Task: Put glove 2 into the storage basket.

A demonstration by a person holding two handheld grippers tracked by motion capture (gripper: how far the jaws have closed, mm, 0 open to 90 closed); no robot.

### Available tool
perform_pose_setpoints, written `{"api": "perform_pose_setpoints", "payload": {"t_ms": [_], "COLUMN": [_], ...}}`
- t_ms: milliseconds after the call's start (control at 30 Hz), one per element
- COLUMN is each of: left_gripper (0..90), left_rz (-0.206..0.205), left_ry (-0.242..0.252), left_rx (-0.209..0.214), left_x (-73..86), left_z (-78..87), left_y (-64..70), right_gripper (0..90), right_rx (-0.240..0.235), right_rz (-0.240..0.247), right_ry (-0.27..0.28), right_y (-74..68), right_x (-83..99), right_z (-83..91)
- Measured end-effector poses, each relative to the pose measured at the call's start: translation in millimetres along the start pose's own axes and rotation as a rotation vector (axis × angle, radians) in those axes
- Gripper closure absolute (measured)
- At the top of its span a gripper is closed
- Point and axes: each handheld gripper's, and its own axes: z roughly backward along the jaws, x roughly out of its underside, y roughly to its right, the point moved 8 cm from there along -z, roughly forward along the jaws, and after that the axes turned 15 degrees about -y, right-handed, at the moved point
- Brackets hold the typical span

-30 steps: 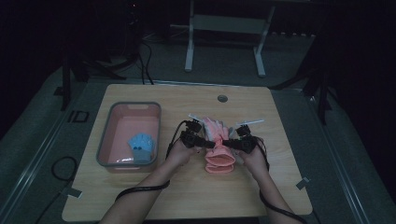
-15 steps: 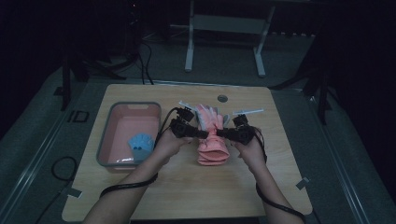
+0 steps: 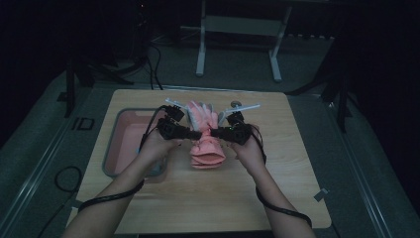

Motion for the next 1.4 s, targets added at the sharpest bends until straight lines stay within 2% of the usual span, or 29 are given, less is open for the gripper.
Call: {"api": "perform_pose_setpoints", "payload": {"t_ms": [433,667,1000,1167,1200,1233,1267,1333,1400], "left_gripper": [69.2,69.2,69.2,69.1,69.1,69.1,69.1,69.0,68.9], "left_rz": [0.009,0.029,0.065,0.077,0.077,0.081,0.083,0.078,0.084], "left_ry": [-0.001,0.010,-0.002,-0.017,-0.017,-0.025,-0.028,-0.030,-0.028], "left_rx": [-0.041,-0.063,-0.100,-0.105,-0.105,-0.097,-0.091,-0.093,-0.086], "left_x": [23.6,39.3,70.1,85.9,85.9,94.3,97.4,100.4,103.2], "left_z": [45.9,73.1,109.1,117.5,117.5,115.6,113.8,111.2,108.3], "left_y": [-25.6,-42.3,-74.2,-93.7,-93.7,-104.9,-109.2,-113.0,-116.8], "right_gripper": [78.3,78.3,78.3,78.3,78.3,78.2,78.2,78.2,78.2], "right_rx": [-0.038,-0.058,-0.108,-0.129,-0.129,-0.135,-0.130,-0.115,-0.115], "right_rz": [0.036,0.060,0.077,0.070,0.070,0.060,0.058,0.058,0.058], "right_ry": [0.001,0.006,0.017,0.016,0.016,0.010,0.008,0.000,0.000], "right_y": [-41.5,-67.3,-107.9,-124.1,-124.1,-129.0,-130.4,-131.8,-131.8], "right_x": [-34.2,-54.9,-82.2,-90.8,-90.8,-91.6,-91.2,-89.6,-89.6], "right_z": [-19.6,-33.1,-64.2,-86.4,-86.4,-99.6,-104.5,-114.8,-114.8]}}
